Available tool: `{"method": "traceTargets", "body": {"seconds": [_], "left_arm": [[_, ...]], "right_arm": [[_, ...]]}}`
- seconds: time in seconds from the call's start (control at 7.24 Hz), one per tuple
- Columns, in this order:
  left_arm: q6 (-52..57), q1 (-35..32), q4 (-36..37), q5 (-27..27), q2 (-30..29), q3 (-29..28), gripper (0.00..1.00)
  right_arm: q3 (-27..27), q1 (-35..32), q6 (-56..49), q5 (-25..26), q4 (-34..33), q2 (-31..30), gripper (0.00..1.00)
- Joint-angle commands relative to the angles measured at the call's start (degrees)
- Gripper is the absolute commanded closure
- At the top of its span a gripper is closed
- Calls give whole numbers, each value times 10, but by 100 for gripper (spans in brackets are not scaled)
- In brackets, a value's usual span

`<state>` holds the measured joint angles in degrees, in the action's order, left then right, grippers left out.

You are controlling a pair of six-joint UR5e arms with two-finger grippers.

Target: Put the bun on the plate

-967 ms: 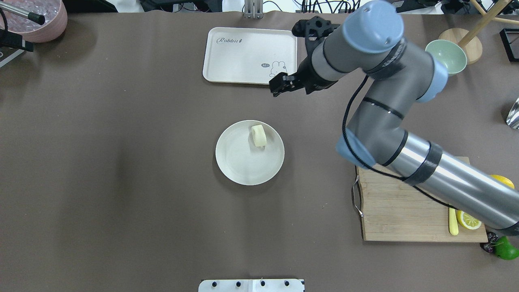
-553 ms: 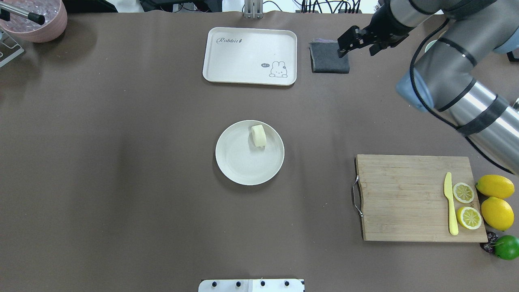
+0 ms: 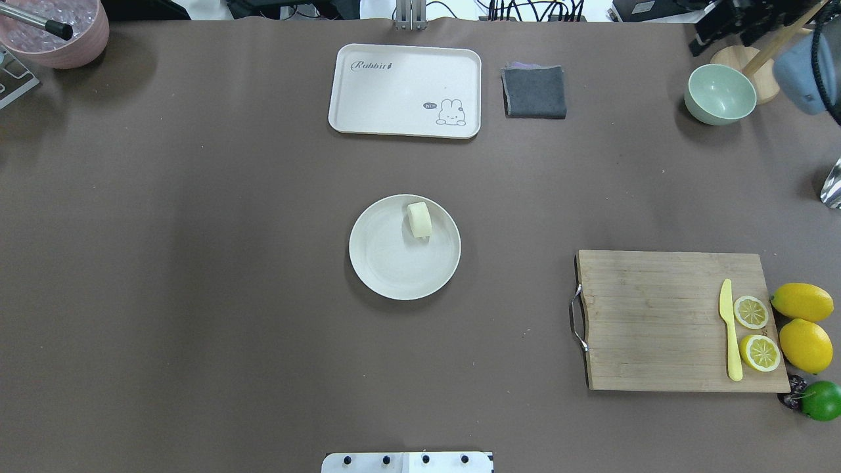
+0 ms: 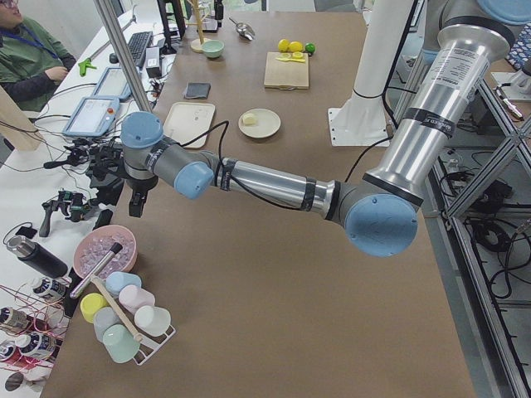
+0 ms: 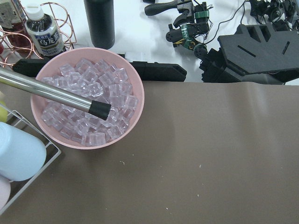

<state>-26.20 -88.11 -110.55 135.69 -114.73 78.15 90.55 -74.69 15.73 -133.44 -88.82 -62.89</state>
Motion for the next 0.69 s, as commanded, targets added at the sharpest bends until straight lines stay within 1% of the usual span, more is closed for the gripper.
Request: {"method": "traceTargets", "body": {"seconds": [0.0, 0.14, 0.28, 0.41, 0.55], "left_arm": [[3, -13, 85, -1, -24, -1, 2], [4, -15, 108, -1, -26, -4, 2], [4, -18, 124, -1, -23, -5, 2], [8, -23, 153, 0, -20, -5, 2], [10, -34, 165, 0, -16, -4, 2]], "right_arm": [[-4, -57, -49, -2, -37, -33, 0], [-4, -87, -81, -1, -53, -37, 0], [-6, -101, -138, 2, -80, -48, 0], [2, -117, -143, 1, -85, -67, 0], [3, -131, -145, 0, -83, -94, 0]]}}
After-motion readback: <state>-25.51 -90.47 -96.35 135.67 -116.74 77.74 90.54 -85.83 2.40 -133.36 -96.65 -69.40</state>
